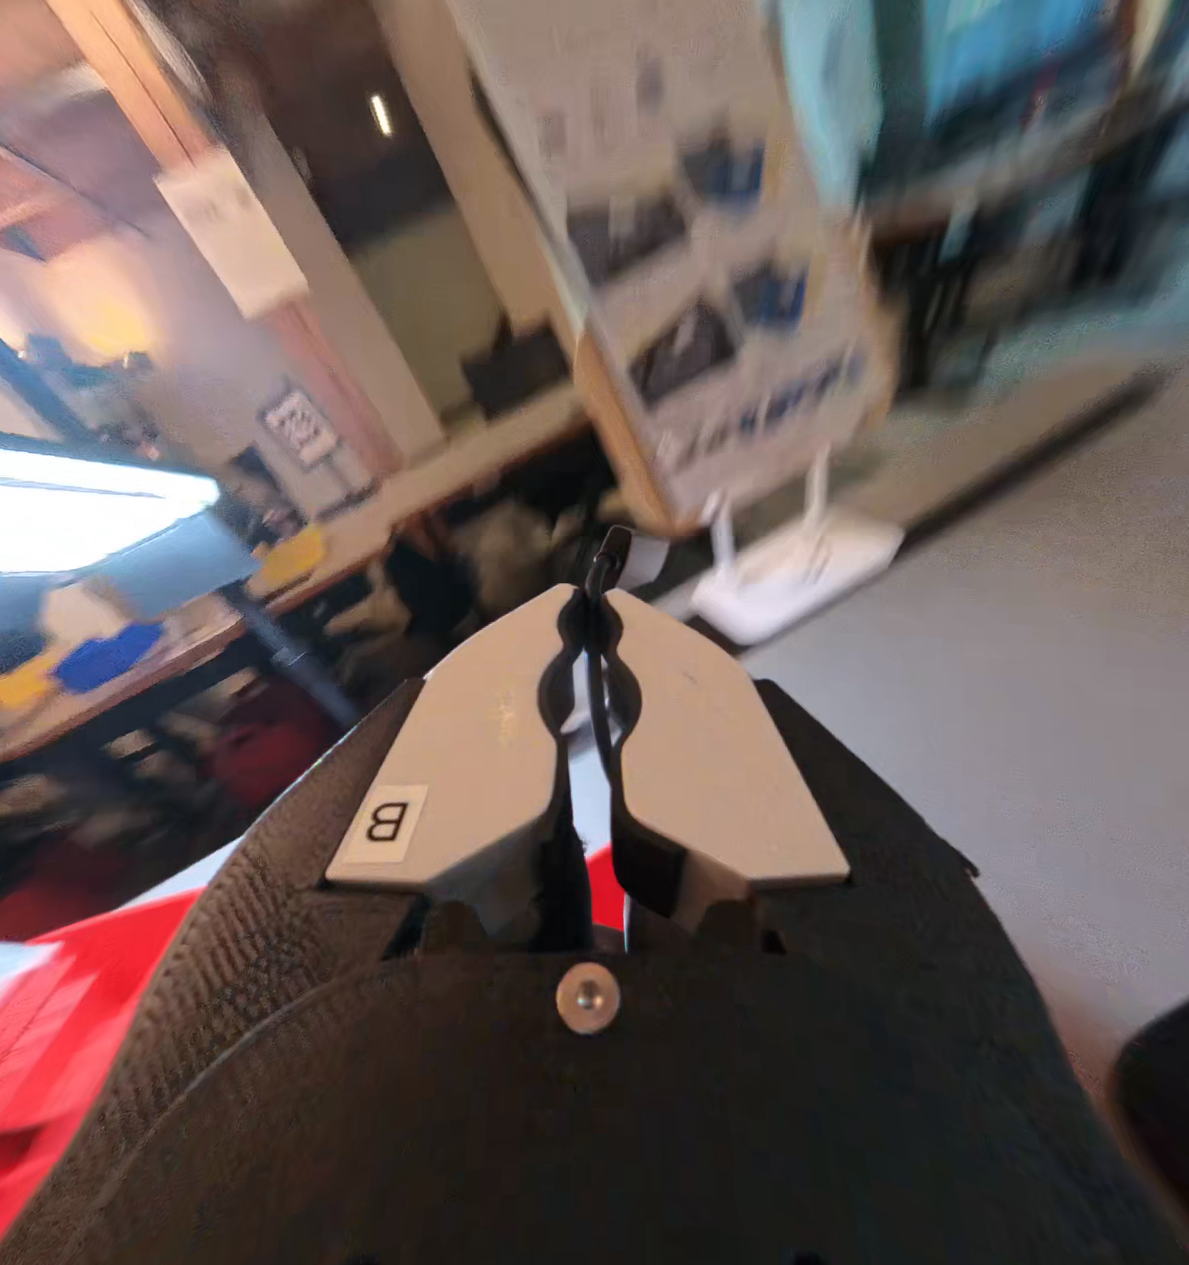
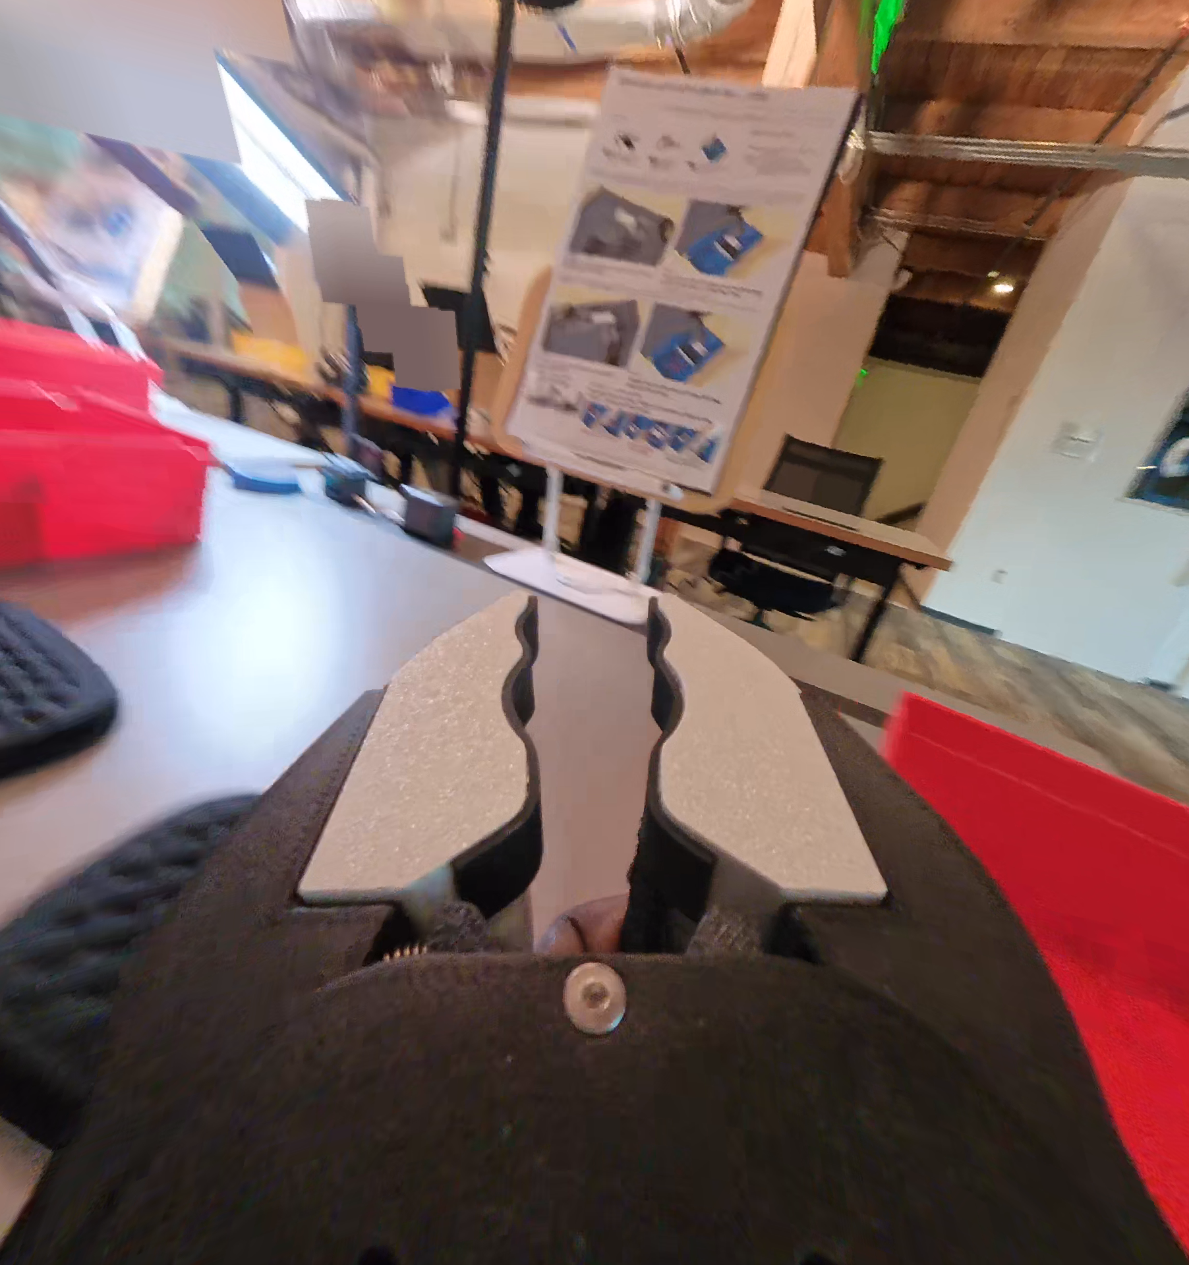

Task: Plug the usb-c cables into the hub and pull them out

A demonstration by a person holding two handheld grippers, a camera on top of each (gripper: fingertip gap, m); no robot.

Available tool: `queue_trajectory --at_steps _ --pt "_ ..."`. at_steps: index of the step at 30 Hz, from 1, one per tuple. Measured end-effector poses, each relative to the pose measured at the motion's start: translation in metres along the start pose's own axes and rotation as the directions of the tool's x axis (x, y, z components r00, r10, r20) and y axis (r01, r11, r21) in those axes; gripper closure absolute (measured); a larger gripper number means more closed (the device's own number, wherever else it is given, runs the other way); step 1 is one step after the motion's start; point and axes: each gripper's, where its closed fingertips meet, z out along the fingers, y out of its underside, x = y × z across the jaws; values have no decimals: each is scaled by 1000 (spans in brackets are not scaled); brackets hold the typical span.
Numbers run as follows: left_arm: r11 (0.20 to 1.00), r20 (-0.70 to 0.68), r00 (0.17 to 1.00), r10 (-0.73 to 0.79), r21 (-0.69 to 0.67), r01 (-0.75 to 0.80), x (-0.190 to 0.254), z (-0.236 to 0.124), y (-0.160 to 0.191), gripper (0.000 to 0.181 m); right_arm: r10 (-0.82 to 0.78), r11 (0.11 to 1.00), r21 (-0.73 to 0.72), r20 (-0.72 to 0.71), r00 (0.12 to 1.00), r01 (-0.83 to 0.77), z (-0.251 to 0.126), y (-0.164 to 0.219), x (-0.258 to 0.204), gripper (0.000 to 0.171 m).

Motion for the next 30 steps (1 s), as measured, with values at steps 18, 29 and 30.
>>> queue_trajectory --at_steps 18,29,30 --pt "408 -781 247 -574 -12 913 303 -22 -2 177 641 666 -19 525 560 -745 90 -42 -194 128" --pt "585 -813 130 -568 -287 758 361 -17 44 175 590 640 19 629 506 -769 75 -52 -183 163" --pt "626 -815 173 -554 -270 732 362 -17 47 165 579 667 -10 636 510 -745 74 -51 -184 163"
